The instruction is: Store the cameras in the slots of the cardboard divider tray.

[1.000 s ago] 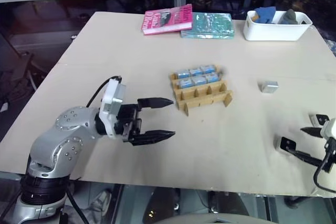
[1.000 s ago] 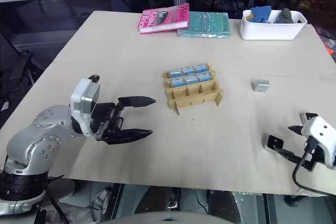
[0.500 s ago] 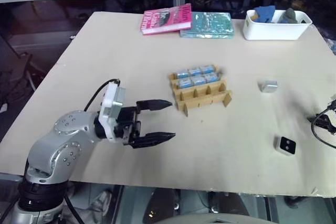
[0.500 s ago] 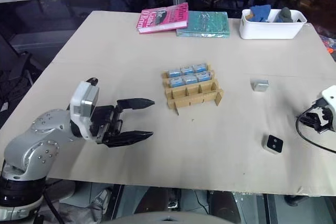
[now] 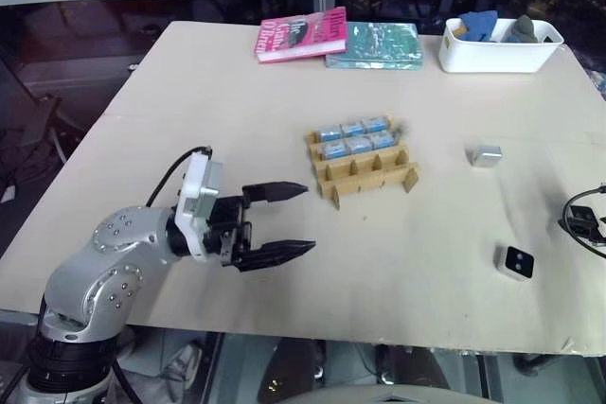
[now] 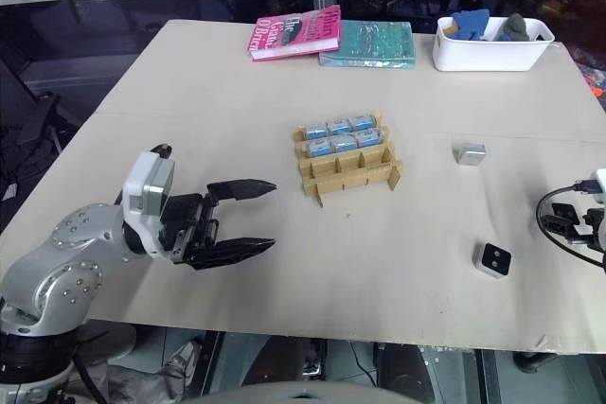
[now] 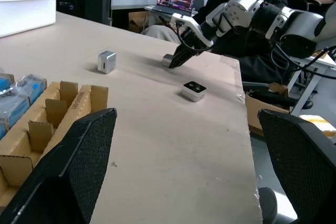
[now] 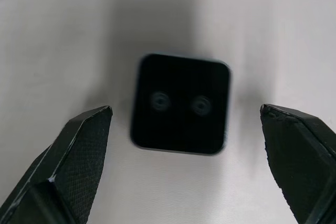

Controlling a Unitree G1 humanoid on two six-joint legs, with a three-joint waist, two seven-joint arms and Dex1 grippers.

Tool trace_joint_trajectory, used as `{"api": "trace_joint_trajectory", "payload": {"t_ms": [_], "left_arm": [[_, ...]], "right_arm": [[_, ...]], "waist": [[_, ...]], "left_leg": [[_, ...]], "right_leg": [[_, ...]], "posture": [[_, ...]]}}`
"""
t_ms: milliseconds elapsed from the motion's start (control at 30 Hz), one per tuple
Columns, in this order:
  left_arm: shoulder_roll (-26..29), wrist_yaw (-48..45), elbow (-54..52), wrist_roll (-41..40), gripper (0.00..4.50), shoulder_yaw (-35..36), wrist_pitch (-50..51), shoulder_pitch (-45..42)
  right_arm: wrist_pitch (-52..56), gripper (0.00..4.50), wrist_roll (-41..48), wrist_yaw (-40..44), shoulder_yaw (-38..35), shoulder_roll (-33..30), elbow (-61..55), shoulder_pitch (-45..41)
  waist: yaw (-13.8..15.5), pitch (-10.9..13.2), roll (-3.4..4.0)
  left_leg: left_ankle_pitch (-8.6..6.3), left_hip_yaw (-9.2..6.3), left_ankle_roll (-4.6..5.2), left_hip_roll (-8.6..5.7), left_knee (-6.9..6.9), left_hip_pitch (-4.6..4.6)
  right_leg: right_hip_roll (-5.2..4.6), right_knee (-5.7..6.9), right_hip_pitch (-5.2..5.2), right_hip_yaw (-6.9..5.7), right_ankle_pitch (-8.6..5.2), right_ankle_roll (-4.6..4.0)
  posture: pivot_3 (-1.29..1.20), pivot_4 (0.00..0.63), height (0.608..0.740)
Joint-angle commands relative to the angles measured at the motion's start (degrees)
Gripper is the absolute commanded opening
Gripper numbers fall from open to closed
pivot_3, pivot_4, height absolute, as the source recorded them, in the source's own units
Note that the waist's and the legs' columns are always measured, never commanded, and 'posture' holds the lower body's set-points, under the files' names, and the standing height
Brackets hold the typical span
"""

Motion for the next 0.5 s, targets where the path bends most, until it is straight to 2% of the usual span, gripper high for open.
{"api": "trace_joint_trajectory", "payload": {"t_ms": [33, 400, 500], "left_arm": [[0.1, -0.1, -1.3, -0.9, 4.48, 0.7, -0.8, -0.5], [0.0, 0.7, -1.2, -1.5, 4.48, 1.0, -0.1, -0.9], [-0.2, 1.4, -1.3, -1.7, 4.50, 1.0, 0.1, -0.9]], "right_arm": [[1.4, 4.50, 1.0, -1.7, -2.6, 0.2, -0.8, -0.7], [0.5, 4.50, 2.4, -2.2, -1.2, 1.2, -0.2, -2.5], [-0.6, 3.74, 2.2, -2.2, -0.3, 1.0, 0.5, -2.5]], "waist": [[0.0, 0.0, 0.00], [-0.4, 0.0, 0.00], [-0.4, 0.0, 0.00]], "left_leg": [[0.00, 0.00, 0.00, 0.00, 0.00, 0.00], [0.00, 0.02, 0.00, 0.00, 0.01, 0.03], [0.00, 0.03, 0.00, 0.00, 0.01, 0.03]], "right_leg": [[0.01, 0.00, 0.00, 0.00, 0.00, 0.00], [0.27, 0.05, 0.00, 0.08, 0.00, 0.00], [0.27, 0.06, -0.01, 0.09, 0.00, 0.00]], "posture": [[0.00, 0.150, 0.740], [0.00, 0.150, 0.740], [0.00, 0.150, 0.740]]}}
